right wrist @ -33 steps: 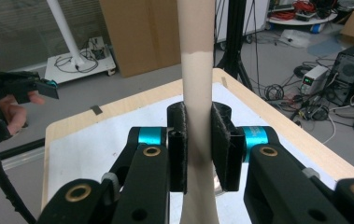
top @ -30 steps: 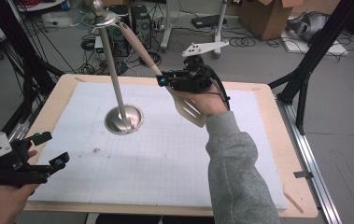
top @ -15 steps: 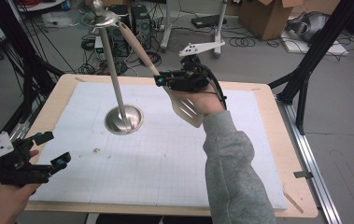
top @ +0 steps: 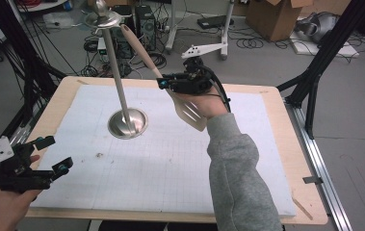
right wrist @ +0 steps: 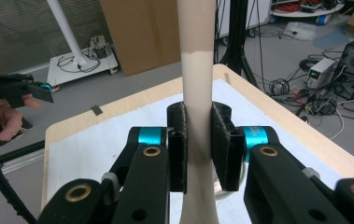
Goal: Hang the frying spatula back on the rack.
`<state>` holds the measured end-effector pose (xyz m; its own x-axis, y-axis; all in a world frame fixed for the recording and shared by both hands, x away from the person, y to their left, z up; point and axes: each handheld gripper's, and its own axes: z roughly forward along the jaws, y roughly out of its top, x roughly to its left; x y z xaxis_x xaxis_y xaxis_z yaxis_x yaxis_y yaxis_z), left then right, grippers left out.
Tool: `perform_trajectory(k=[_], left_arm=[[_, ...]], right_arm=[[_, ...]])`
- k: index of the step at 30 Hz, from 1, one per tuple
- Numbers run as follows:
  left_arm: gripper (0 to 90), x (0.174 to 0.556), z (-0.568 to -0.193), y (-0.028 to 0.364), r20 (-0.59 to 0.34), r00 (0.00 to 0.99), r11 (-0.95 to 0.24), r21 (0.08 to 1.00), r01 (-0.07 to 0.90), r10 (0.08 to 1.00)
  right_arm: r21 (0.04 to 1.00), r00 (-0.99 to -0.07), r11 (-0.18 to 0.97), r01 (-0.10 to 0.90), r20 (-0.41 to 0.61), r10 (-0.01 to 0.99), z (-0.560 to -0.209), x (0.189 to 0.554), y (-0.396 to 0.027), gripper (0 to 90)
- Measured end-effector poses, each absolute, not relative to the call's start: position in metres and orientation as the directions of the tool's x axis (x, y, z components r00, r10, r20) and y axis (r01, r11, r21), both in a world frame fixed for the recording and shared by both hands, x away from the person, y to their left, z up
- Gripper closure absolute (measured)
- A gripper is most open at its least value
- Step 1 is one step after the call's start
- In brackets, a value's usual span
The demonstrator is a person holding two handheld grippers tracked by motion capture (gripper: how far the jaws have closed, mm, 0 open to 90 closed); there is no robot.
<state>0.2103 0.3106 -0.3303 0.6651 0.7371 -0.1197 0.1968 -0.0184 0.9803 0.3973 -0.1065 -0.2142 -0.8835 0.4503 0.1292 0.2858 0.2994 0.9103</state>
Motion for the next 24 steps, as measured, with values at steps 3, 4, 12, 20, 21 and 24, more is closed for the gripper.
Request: perform_trajectory(k=[3,4,12,20,21,24], left_arm=[[2.4,0.21,-0.33,0.311,-0.118,0.665,-0.02,0.981,0.195,0.737],[2.5,0.21,-0.33,0.311,-0.117,0.665,-0.02,0.981,0.195,0.737],[2.4,0.21,-0.331,0.31,-0.12,0.665,-0.019,0.98,0.197,0.737],[2.4,0.208,-0.331,0.311,-0.114,0.664,-0.025,0.98,0.197,0.739],[2.5,0.208,-0.331,0.311,-0.114,0.663,-0.025,0.98,0.197,0.74],[2.5,0.207,-0.331,0.31,-0.115,0.662,-0.026,0.98,0.199,0.741]], right_arm=[[0.909,-0.884,0.303,0.285,0.127,0.451,-0.216,0.399,-0.104,78.2],[0.909,-0.884,0.305,0.285,0.126,0.451,-0.216,0.399,-0.103,78.1],[0.903,-0.883,0.317,0.291,0.126,0.452,-0.221,0.402,-0.094,78.1],[0.896,-0.884,0.336,0.291,0.118,0.452,-0.227,0.406,-0.084,78.1],[0.895,-0.885,0.338,0.29,0.117,0.45,-0.228,0.406,-0.083,78.1],[0.894,-0.885,0.34,0.292,0.118,0.451,-0.231,0.408,-0.079,78.1]])
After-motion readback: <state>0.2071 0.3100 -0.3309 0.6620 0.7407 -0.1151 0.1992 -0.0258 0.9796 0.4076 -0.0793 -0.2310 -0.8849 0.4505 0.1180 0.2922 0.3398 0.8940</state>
